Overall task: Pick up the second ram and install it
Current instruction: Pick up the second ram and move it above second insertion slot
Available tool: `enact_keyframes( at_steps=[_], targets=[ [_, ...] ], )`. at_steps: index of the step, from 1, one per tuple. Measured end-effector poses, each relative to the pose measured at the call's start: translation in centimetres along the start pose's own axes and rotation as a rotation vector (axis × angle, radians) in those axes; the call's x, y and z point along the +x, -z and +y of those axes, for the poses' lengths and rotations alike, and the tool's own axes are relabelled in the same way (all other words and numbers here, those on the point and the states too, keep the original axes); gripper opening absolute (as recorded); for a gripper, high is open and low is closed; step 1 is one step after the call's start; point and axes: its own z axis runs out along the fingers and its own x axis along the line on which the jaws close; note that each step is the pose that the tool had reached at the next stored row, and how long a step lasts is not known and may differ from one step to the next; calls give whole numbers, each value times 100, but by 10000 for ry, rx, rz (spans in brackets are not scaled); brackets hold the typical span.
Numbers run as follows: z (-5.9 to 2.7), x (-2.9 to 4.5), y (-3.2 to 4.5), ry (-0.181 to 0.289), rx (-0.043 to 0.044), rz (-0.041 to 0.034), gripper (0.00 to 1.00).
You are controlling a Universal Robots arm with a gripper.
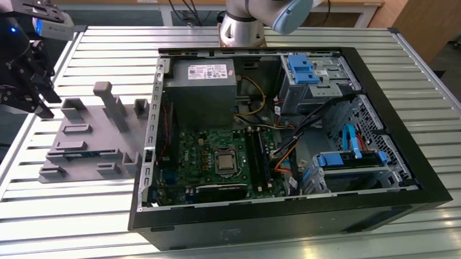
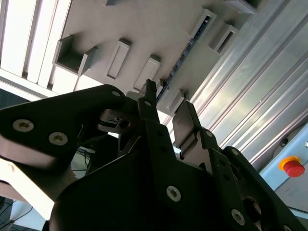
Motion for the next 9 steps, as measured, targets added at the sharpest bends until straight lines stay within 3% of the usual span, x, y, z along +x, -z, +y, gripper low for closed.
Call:
enact_keyframes(
  at_steps=[9],
  targets=[
    [-1,11,-57,-7,-2,15,41]
  ],
)
